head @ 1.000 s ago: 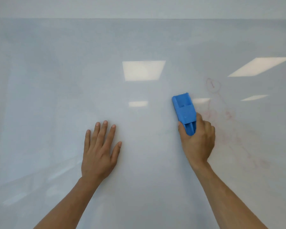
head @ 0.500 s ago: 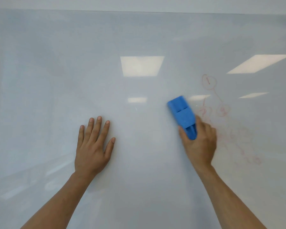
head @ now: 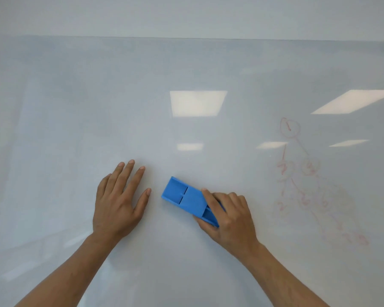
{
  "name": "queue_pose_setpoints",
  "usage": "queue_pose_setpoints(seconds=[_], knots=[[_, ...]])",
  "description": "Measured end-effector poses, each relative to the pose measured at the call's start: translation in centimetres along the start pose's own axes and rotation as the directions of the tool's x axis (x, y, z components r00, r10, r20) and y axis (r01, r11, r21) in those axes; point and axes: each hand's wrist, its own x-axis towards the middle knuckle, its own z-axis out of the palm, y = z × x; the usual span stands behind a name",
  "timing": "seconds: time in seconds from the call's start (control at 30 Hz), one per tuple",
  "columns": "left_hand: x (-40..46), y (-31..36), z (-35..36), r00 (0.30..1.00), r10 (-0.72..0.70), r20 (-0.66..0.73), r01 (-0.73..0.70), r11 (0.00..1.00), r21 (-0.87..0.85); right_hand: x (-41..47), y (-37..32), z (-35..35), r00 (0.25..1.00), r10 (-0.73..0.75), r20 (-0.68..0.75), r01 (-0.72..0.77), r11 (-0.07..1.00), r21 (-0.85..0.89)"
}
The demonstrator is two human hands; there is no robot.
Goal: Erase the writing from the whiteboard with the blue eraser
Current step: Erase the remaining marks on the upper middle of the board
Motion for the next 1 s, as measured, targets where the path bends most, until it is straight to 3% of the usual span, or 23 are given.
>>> queue_pose_setpoints(seconds=[0.07, 0.17, 0.27, 0.37, 0.4, 0.47, 0.6, 0.7, 0.83, 0.9, 1.0], knots=[[1.3, -1.2, -0.4, 1.000, -0.025, 0.011, 0.025, 1.000, 0.001, 0.6, 2.0, -0.2, 1.000, 0.003, -0.024, -0.005, 0.999, -0.053], [2.7, -2.6, -0.7, 0.996, -0.054, 0.075, 0.055, 0.999, -0.002, 2.5, 5.0, -0.8, 0.950, 0.280, -0.139, -0.295, 0.950, -0.098], [2.9, -3.0, -0.3, 0.992, -0.061, 0.112, 0.063, 0.998, -0.006, 5.2, 6.9, -1.3, 0.751, 0.620, -0.227, -0.642, 0.766, -0.032], [2.7, -3.2, 0.2, 0.993, -0.053, 0.110, 0.055, 0.998, -0.013, 8.3, 6.2, -0.5, 0.617, 0.757, -0.216, -0.765, 0.641, 0.060], [2.7, -3.3, 0.3, 0.993, -0.053, 0.109, 0.055, 0.998, -0.018, 9.3, 5.3, 0.0, 0.616, 0.761, -0.202, -0.767, 0.638, 0.067], [2.7, -3.6, 0.4, 0.993, -0.049, 0.106, 0.051, 0.999, -0.017, 11.2, 2.5, 1.2, 0.690, 0.702, -0.176, -0.705, 0.707, 0.056], [2.6, -3.8, 0.5, 0.994, -0.027, 0.102, 0.030, 0.999, -0.029, 13.5, -4.9, 3.9, 0.903, 0.410, -0.130, -0.414, 0.910, 0.001], [2.6, -4.1, 0.5, 0.994, -0.023, 0.105, 0.026, 0.999, -0.032, 14.0, -7.3, 5.0, 0.968, 0.233, -0.093, -0.237, 0.971, -0.030], [2.7, -4.2, 0.2, 0.995, -0.019, 0.103, 0.023, 0.999, -0.039, 14.0, -4.2, 4.0, 0.976, 0.190, -0.106, -0.197, 0.979, -0.058], [2.7, -4.2, 0.1, 0.994, -0.018, 0.107, 0.022, 0.999, -0.035, 13.5, -1.1, 2.9, 0.945, 0.300, -0.133, -0.307, 0.951, -0.039], [2.6, -4.1, 0.0, 0.993, -0.021, 0.112, 0.025, 0.999, -0.037, 11.6, 4.5, 0.6, 0.820, 0.542, -0.183, -0.552, 0.834, -0.004]])
